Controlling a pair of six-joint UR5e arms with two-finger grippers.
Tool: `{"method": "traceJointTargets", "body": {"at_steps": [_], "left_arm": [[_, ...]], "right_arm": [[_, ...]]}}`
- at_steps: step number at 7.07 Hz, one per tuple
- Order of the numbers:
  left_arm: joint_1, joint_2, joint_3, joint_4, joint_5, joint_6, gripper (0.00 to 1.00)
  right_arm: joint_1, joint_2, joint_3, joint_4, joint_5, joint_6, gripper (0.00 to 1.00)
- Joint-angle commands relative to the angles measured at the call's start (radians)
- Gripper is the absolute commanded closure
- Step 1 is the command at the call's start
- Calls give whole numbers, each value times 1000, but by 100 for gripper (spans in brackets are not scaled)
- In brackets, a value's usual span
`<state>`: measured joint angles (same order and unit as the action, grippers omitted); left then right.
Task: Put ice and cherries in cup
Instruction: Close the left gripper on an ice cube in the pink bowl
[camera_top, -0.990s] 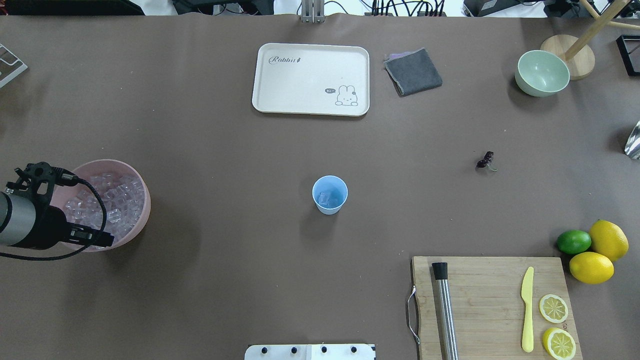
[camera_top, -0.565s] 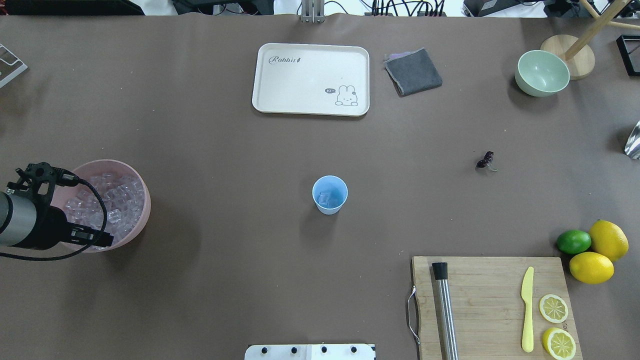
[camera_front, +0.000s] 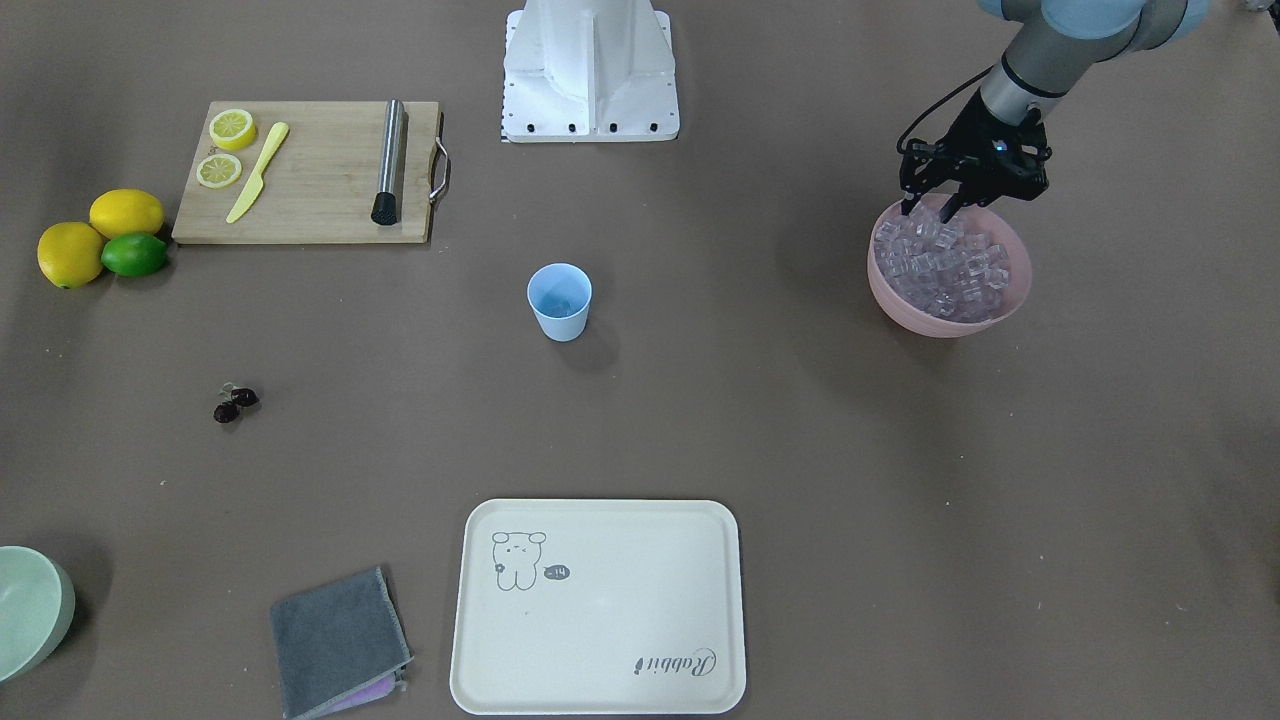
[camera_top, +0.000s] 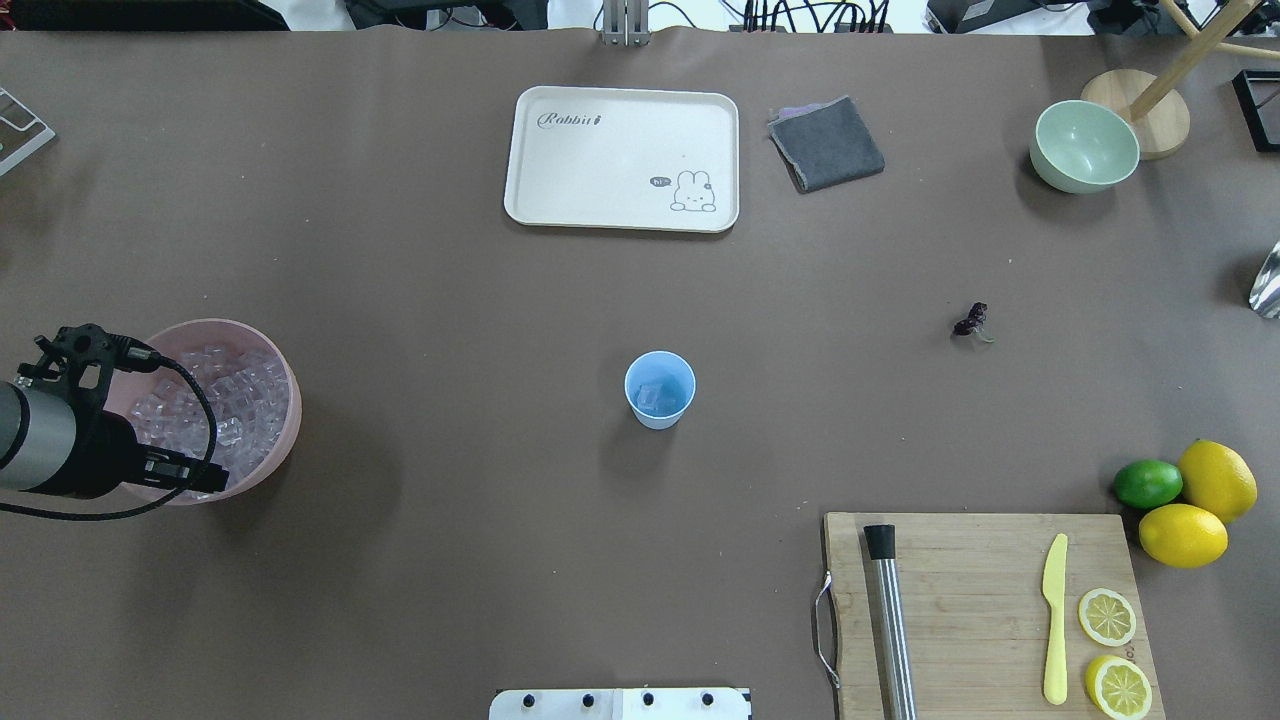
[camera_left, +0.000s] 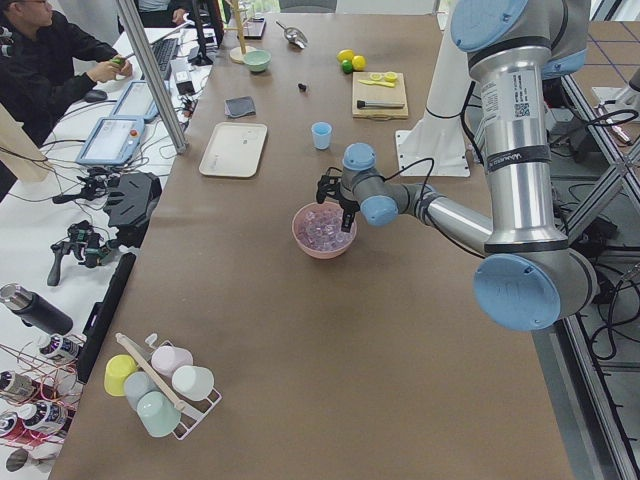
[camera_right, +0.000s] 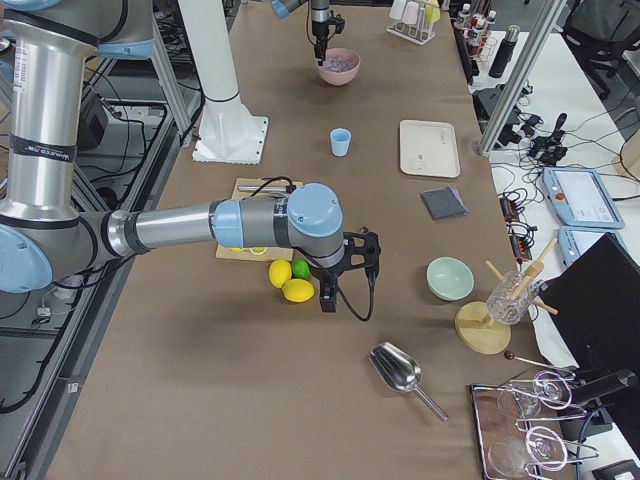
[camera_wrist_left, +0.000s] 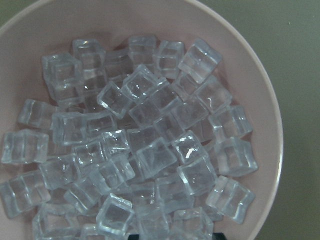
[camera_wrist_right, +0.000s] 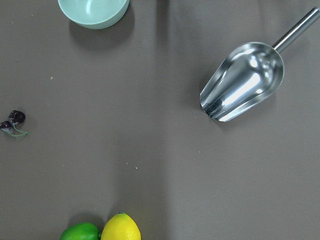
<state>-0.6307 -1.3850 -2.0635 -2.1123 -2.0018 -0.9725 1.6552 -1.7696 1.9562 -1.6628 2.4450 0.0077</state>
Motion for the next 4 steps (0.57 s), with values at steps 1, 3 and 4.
{"method": "traceJointTargets", "body": {"at_steps": [1,3,4], "left_arm": [[-1,-15,14,0,2,0,42],[-1,-39,36,0,2,2,42],[-3,-37,34,0,2,2,43]], "right_arm": [[0,-2,0,0,0,0,0],[0,-2,0,0,0,0,0],[0,-2,1,2,0,0,0]]}}
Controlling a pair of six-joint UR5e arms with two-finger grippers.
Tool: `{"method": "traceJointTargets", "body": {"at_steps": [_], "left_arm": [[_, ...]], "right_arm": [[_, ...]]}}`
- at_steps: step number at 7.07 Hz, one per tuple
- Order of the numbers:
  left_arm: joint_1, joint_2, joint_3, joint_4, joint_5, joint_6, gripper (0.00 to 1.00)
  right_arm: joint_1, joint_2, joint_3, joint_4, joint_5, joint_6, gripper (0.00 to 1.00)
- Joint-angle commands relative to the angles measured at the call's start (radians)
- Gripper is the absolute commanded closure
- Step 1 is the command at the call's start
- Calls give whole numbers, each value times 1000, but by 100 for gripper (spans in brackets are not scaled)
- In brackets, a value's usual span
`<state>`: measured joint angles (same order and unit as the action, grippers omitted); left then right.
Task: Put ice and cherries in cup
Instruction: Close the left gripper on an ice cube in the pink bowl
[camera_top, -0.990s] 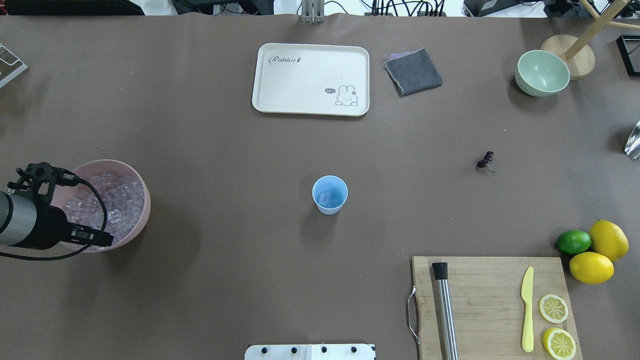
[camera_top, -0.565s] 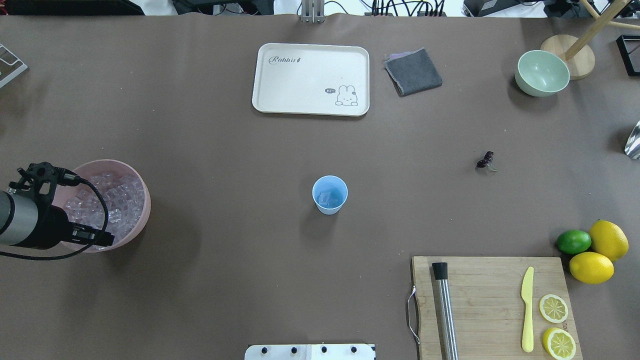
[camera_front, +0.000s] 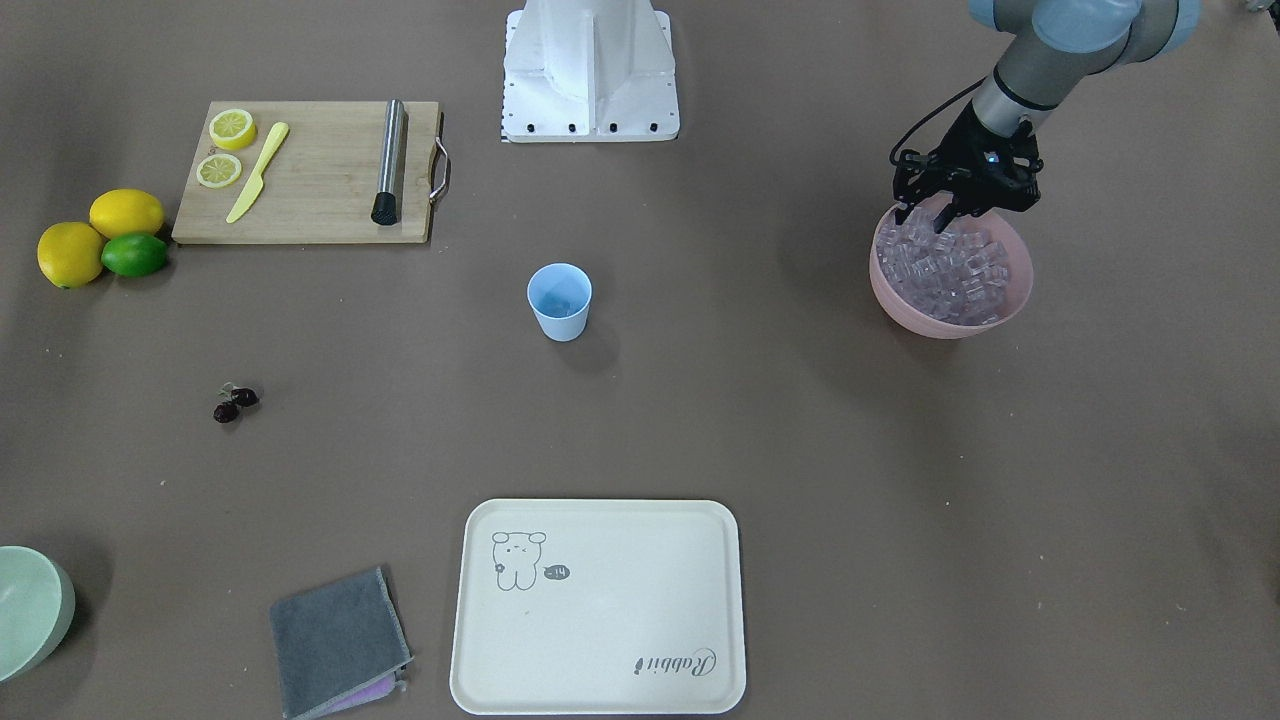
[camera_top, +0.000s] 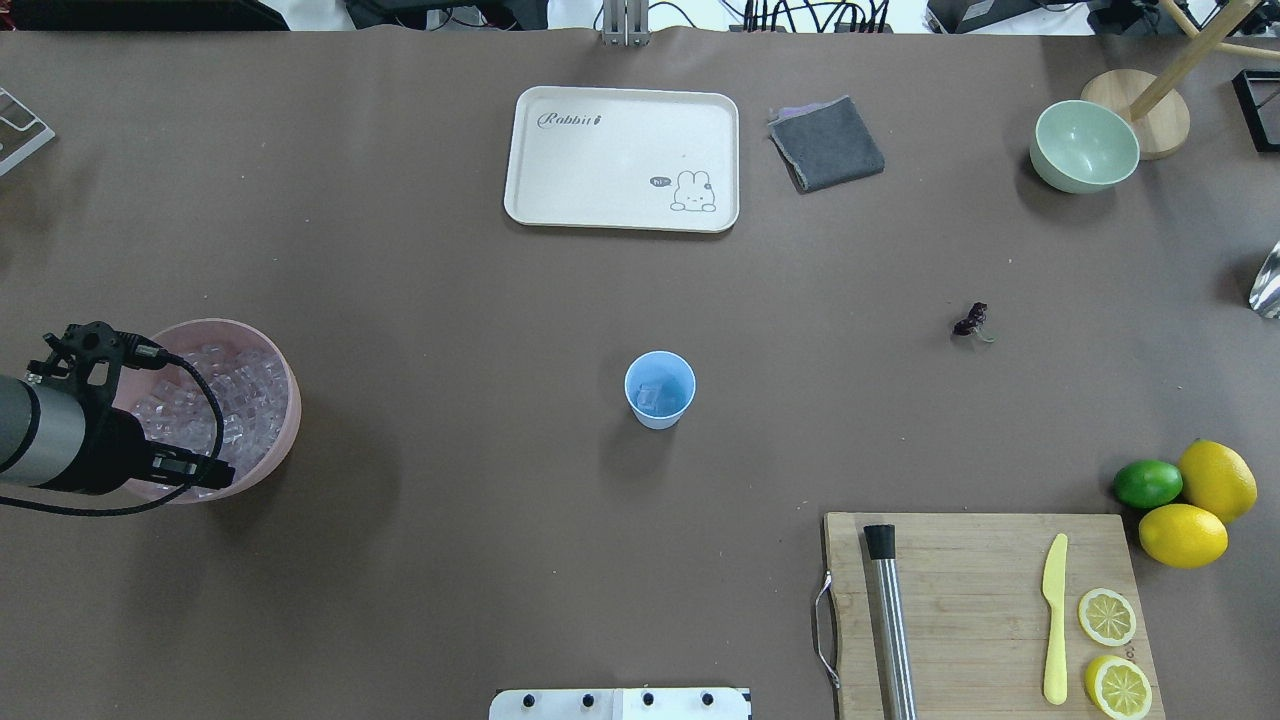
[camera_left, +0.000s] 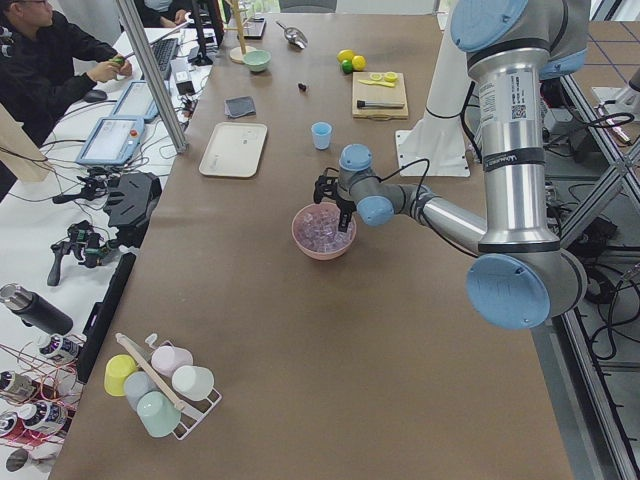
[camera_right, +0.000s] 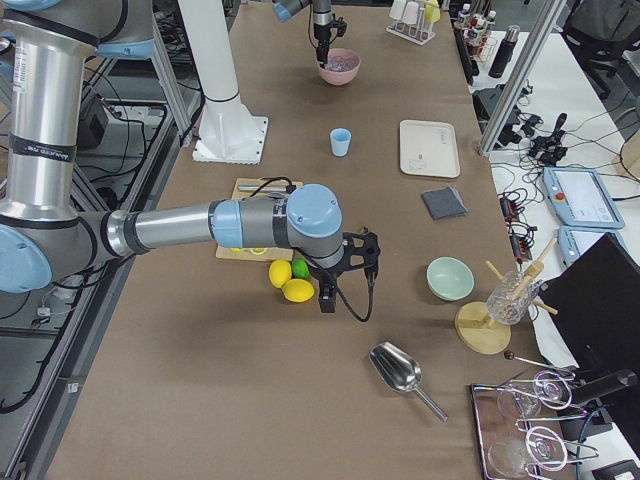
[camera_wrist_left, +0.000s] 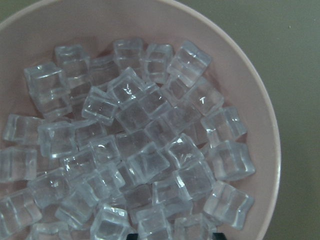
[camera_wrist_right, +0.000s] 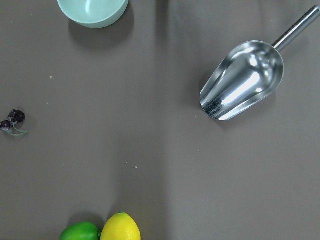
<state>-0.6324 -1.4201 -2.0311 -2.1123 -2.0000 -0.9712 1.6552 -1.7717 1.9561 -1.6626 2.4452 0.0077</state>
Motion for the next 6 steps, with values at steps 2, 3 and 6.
{"method": "traceJointTargets", "body": {"at_steps": [2,3,6], "left_arm": [[-6,9,-3,0,-2,0,44],[-9,21,-5,0,-2,0,44],[-7,24,-14,0,-2,0,44]], "right_arm": [[0,1,1,0,-2,0,0],[0,1,1,0,0,0,0],[0,1,15,0,0,0,0]]}}
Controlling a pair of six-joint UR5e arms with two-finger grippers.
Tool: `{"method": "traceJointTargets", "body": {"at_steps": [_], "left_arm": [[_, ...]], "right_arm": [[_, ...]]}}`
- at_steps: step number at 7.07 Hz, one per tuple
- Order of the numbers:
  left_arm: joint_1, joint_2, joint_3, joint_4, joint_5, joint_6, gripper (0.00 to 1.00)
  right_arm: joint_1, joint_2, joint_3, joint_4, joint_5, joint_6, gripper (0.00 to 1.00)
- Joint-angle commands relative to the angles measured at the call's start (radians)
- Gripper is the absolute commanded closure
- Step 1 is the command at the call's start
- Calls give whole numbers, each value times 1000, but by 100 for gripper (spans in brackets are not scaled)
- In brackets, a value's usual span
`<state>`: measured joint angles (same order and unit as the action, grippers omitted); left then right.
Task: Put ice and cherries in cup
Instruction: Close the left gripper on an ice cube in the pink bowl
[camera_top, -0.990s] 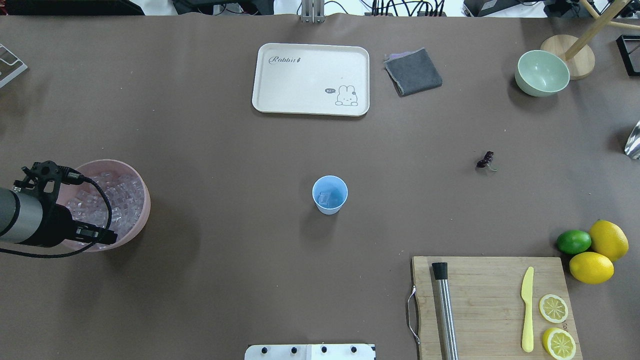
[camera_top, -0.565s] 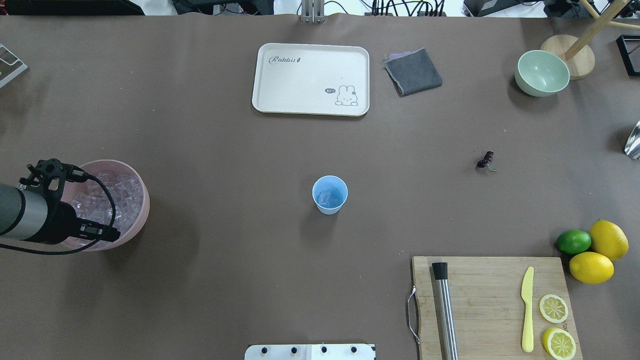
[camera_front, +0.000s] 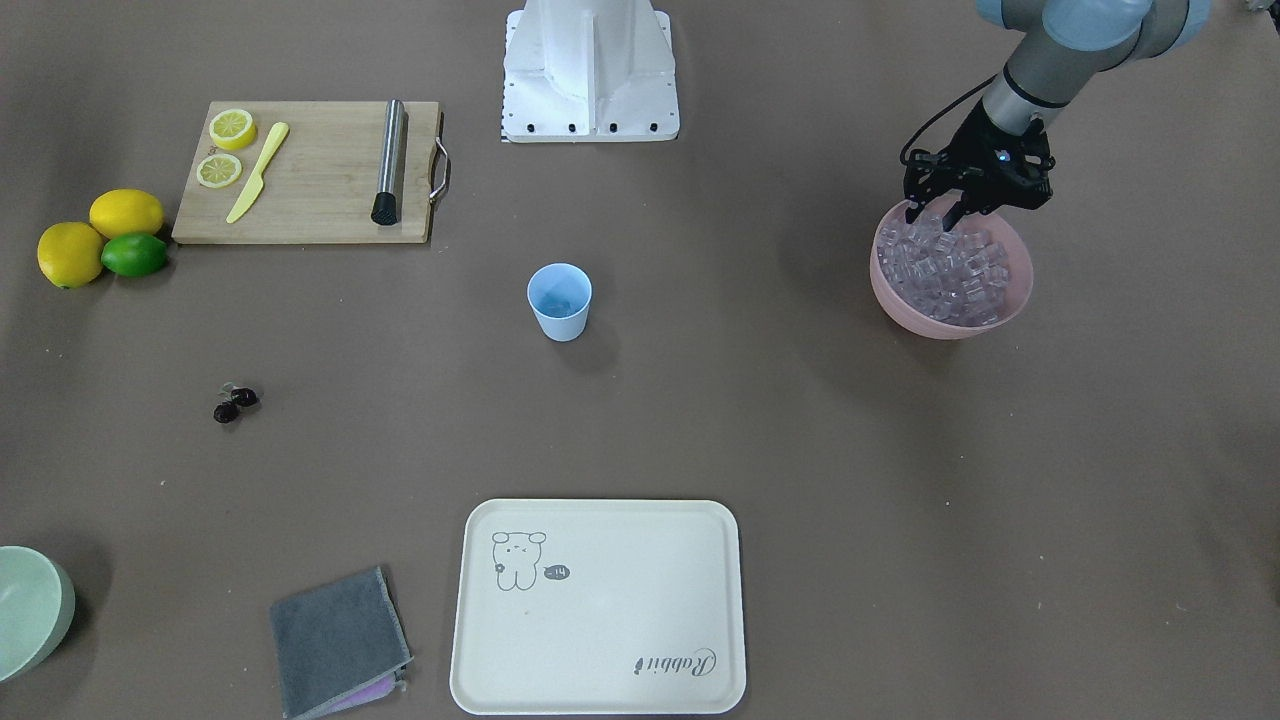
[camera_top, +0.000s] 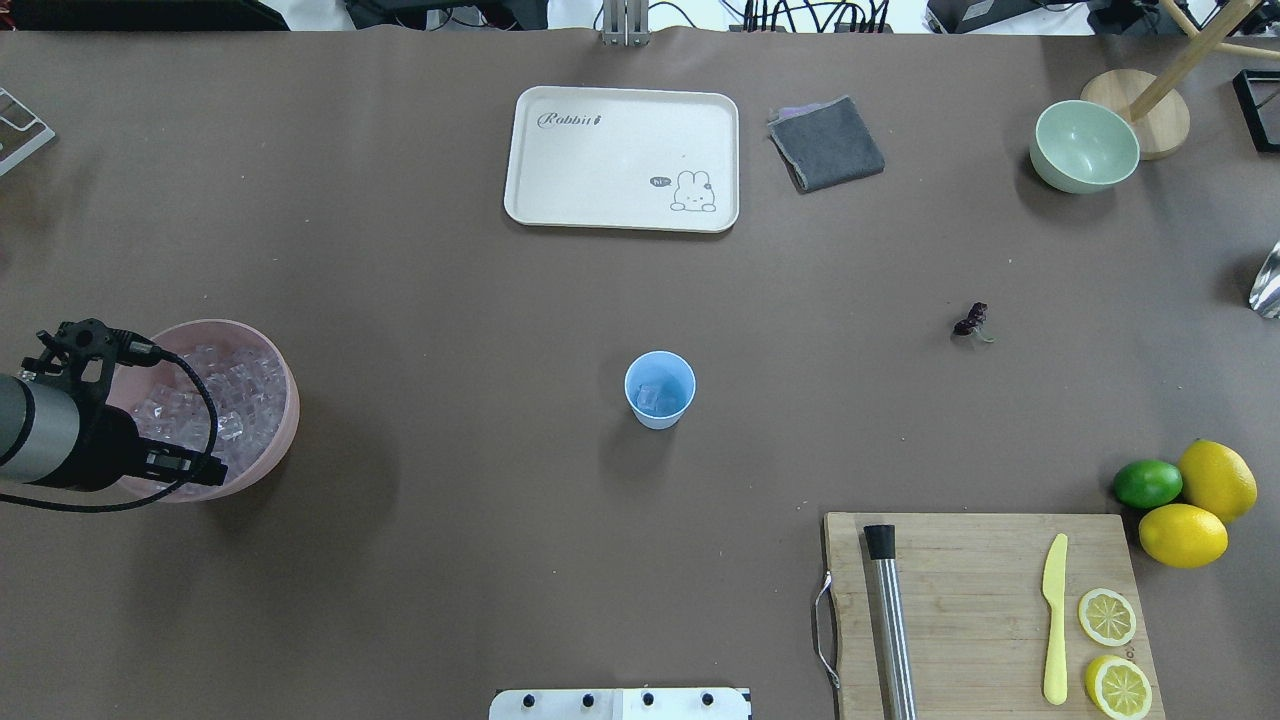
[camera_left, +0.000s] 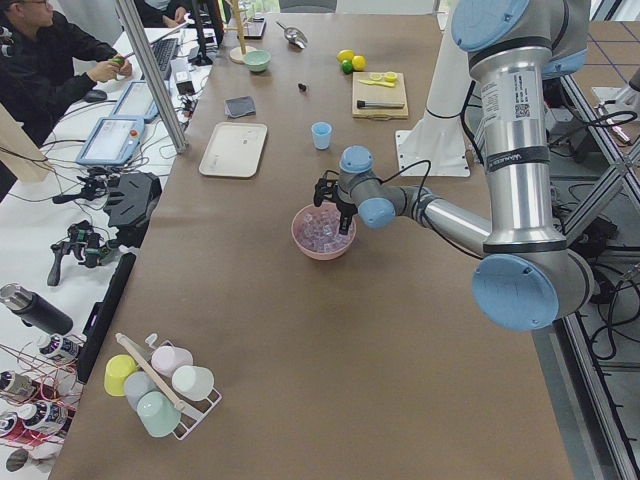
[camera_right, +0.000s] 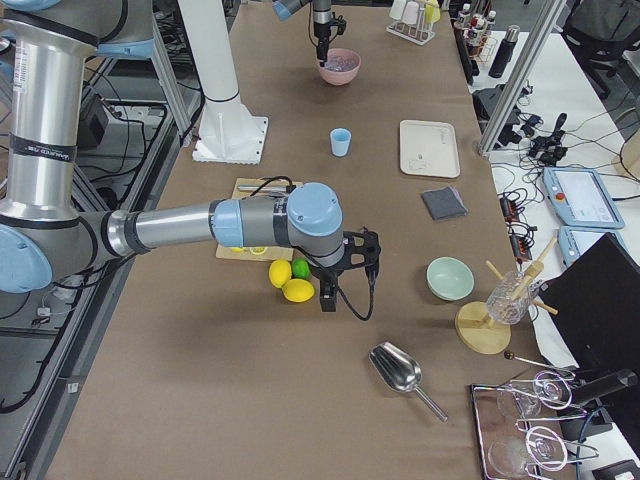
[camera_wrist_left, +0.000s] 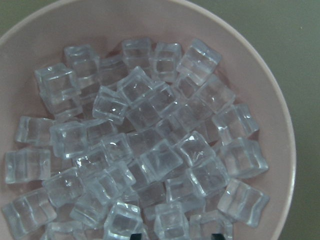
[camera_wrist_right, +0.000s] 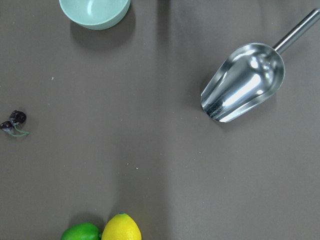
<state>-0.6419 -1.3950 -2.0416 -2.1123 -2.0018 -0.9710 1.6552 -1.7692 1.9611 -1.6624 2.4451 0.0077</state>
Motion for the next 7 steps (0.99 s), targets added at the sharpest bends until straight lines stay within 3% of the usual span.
{"method": "traceJointTargets", "body": {"at_steps": [1,3,4,5,7], "left_arm": [[5,-2,-2,0,-2,-8,44],[5,-1,-5,-2,-3,-47,40],[5,-2,-5,-2,-3,-104,31],[8,-2,0,-2,-2,-116,28],[11,-2,-2,-2,-2,-162,28]], "right_arm": [[0,-1,15,0,0,0,0],[0,-1,16,0,0,0,0],[0,-1,18,0,0,0,0],[0,-3,25,0,0,0,0],[0,-1,25,0,-1,0,0]]}}
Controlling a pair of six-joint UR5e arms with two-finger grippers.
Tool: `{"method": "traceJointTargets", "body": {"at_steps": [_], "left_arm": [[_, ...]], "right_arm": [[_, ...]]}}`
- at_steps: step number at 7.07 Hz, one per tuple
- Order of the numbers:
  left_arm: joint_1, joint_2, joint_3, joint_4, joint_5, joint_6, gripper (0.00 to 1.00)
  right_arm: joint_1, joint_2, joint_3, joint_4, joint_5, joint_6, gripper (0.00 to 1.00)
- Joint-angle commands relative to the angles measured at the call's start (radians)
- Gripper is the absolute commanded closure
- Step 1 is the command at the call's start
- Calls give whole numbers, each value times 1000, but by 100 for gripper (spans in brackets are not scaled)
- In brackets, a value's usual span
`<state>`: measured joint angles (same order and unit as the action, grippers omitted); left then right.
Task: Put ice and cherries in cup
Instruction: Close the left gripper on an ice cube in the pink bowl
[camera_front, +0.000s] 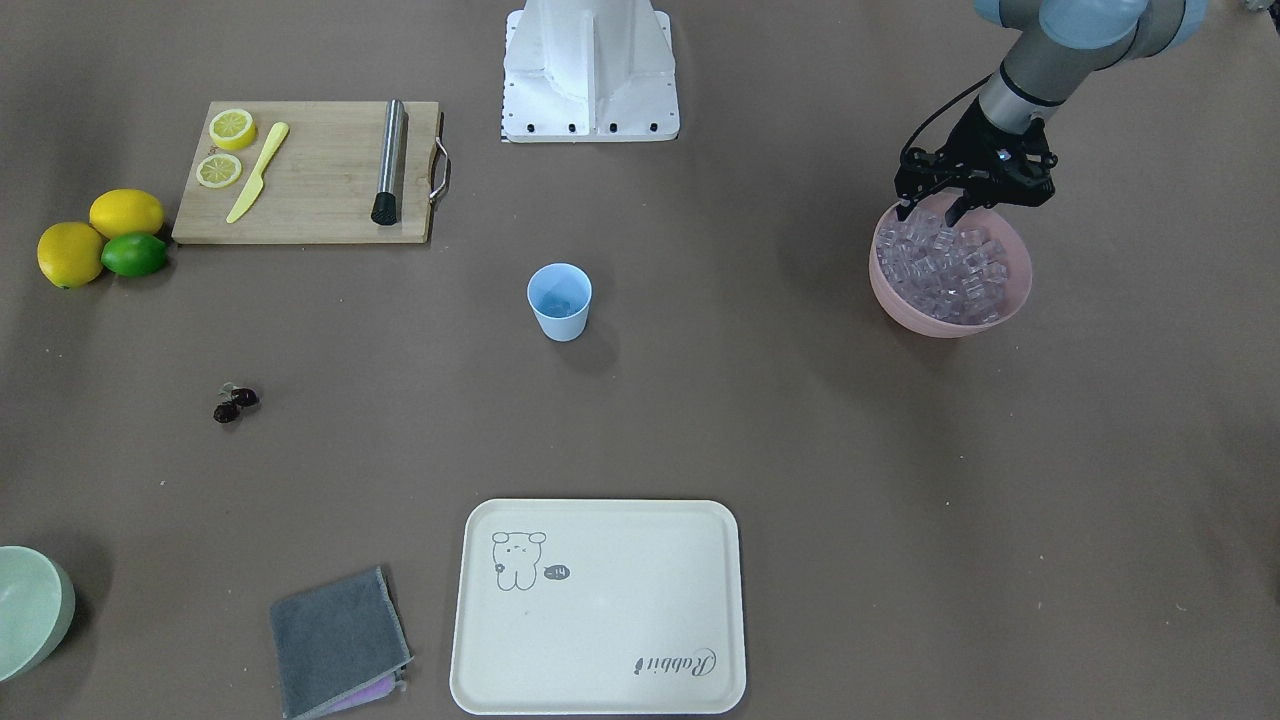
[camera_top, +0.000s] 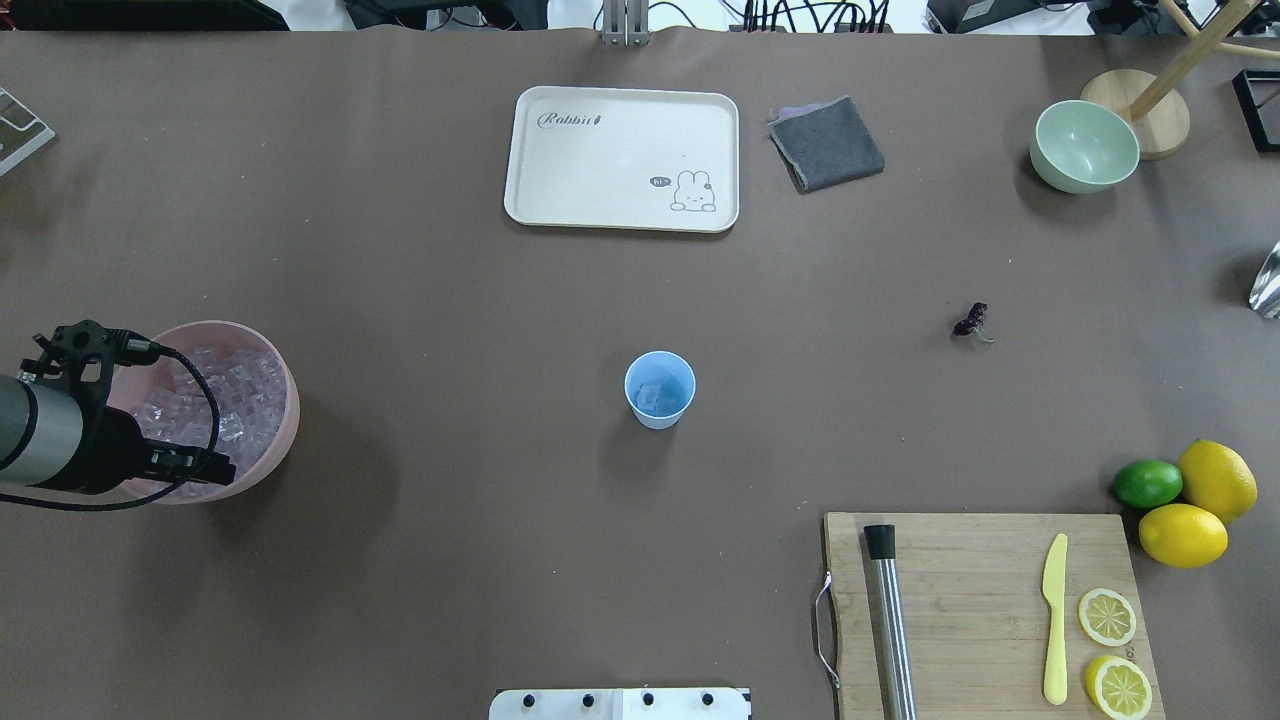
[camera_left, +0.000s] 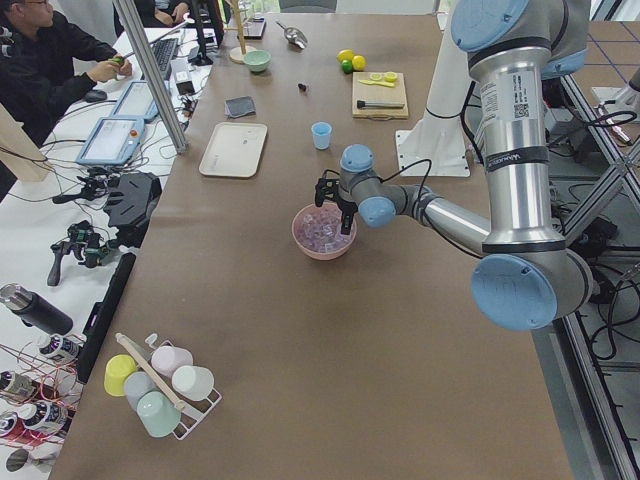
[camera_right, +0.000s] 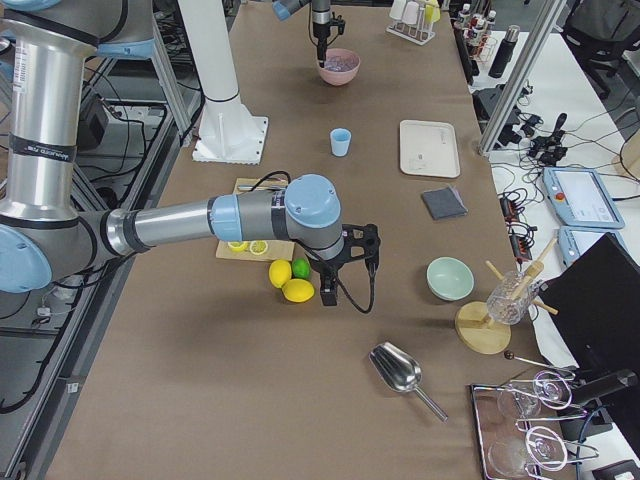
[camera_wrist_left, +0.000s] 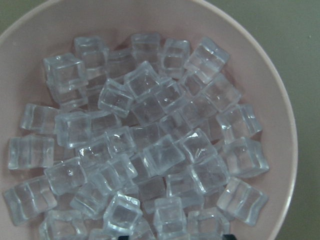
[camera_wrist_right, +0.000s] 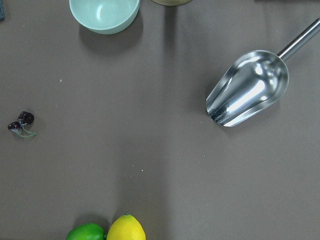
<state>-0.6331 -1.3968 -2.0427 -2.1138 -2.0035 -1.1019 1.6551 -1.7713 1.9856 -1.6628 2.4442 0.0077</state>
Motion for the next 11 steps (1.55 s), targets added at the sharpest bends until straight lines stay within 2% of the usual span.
{"method": "traceJointTargets", "body": {"at_steps": [1,3,5,6,8,9,10,11], "left_arm": [[4,-5,-1,0,-1,-33,27],[9,-5,-2,0,-1,-33,24],[9,-11,-1,2,-1,-32,55],[9,-16,1,2,-1,-32,65],[10,-22,6,2,-3,-30,66],[10,-31,7,2,-3,-29,72],[10,-31,3,3,-3,-29,90],[-2,-31,-5,3,-11,-26,100]], "right_arm": [[0,0,1,0,-1,2,0],[3,-5,7,0,-2,0,0],[6,-7,7,0,-2,0,0],[8,-7,7,0,-4,0,0],[8,-5,7,0,-4,2,0],[8,-7,7,0,-4,2,0],[9,-5,7,0,-4,0,0],[11,-5,7,0,-2,0,0]]}}
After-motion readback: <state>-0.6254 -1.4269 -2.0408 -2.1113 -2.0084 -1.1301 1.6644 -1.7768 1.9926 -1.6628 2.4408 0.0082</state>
